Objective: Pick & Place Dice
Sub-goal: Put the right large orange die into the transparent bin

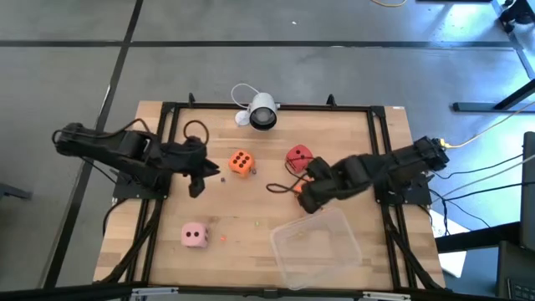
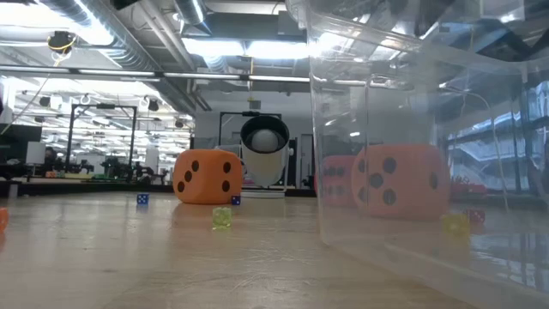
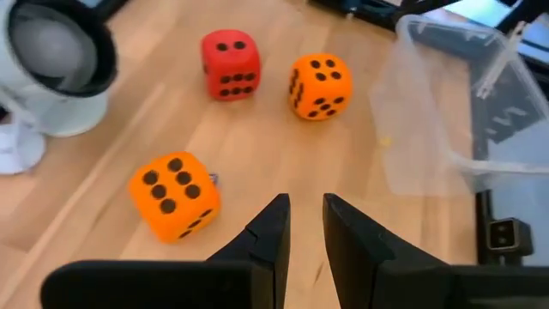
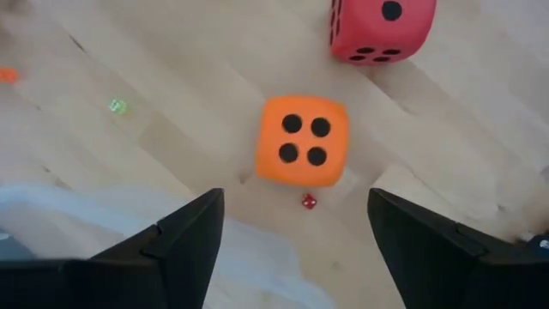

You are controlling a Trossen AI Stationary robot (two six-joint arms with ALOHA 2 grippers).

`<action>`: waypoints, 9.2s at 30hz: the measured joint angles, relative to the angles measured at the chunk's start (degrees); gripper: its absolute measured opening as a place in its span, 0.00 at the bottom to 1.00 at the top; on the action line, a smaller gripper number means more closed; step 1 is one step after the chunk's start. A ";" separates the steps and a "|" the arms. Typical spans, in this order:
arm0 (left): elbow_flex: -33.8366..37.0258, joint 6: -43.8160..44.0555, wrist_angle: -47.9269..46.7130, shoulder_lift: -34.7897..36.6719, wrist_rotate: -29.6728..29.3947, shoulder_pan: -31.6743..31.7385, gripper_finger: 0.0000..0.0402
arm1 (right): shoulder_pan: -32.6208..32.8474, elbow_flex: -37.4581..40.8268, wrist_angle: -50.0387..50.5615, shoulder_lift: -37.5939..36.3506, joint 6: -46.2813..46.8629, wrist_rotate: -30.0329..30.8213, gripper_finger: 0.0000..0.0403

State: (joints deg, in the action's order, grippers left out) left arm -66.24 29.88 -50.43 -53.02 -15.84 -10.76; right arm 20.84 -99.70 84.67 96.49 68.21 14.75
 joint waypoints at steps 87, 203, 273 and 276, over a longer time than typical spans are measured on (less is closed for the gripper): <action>7.76 -1.56 -0.89 4.93 -2.24 -1.25 0.16 | -18.75 -0.15 -2.85 26.66 -13.95 -27.00 0.08; 7.76 15.42 -0.35 4.93 -10.11 -1.01 0.16 | -37.60 52.96 -37.04 -28.86 -25.18 -28.27 0.87; 7.76 17.22 -0.41 4.91 -11.54 -1.03 0.16 | -38.26 53.14 -42.32 -19.15 -24.01 -37.36 0.40; 7.76 16.82 -0.42 4.91 -11.64 -1.02 0.16 | -37.71 53.11 -39.14 -22.25 -23.38 -37.29 0.39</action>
State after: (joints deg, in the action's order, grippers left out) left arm -58.48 46.70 -50.85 -48.12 -27.48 -11.78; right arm -16.87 -46.59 45.53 74.24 44.83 -22.54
